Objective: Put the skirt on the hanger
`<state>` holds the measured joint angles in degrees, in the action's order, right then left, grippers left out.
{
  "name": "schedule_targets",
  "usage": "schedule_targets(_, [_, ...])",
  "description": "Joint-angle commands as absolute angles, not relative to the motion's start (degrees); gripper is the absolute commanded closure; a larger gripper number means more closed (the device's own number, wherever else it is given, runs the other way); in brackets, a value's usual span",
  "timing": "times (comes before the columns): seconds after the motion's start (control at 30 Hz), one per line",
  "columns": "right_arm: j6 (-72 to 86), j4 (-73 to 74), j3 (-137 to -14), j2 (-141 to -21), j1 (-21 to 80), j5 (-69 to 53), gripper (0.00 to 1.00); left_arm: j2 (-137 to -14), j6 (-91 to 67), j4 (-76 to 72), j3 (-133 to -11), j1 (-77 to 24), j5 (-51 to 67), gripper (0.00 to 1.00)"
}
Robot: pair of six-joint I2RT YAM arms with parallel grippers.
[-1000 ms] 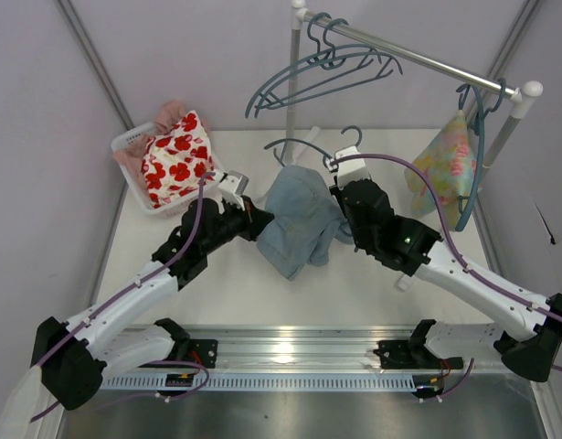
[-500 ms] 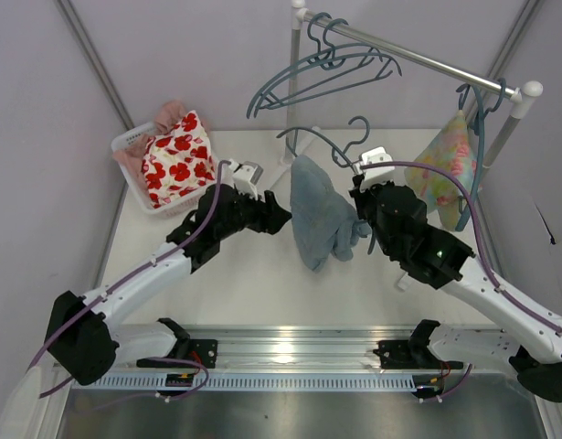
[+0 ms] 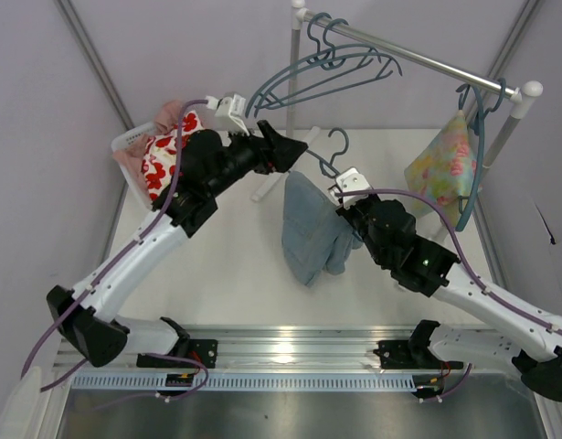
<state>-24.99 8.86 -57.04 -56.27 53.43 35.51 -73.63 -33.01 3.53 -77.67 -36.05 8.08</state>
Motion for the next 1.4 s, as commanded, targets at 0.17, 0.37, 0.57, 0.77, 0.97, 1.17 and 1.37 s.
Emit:
schedule_targets(0.17, [-30.32, -2.81, -58.89, -51.94, 53.88, 31.99, 1.00, -84.37, -48.95, 5.28, -84.28, -39.55, 1.06, 0.17])
schedule_targets(0.37, [-30.24, -1.58, -60.20, -51.68, 54.84, 31.38, 1.00, -86.92, -52.11, 3.43, -85.61, -40.43, 0.26, 0.18])
schedule_targets(0.57, [-30.15, -1.23, -60.82, -51.94, 57.30, 30.85, 1.00, -88.85, -57.74, -2.11, -84.11, -40.87, -1.76, 0.23])
schedule_targets(0.77, [-30.85, -1.76, -61.35, -54.14, 58.36, 34.01, 1.00, -89.74, -66.44, -11.92, -79.47, -41.22, -0.45, 0.63])
schedule_targets(0.97, [-19.35, 6.57, -63.80, -52.74, 56.96, 30.33, 0.90, -88.77, -67.67, -25.74, -73.57, -41.13, 3.07, 1.00])
schedule_targets(1.17, [-5.39, 16.08, -64.69, -50.55, 51.96, 27.07, 0.81, -87.80, -68.91, -33.39, -69.79, -41.13, 5.44, 1.00])
schedule_targets(1.37, [2.54, 19.68, -65.21, -48.69, 49.22, 21.18, 0.53, -87.01, -69.78, -35.07, -68.29, -41.04, 5.80, 1.00])
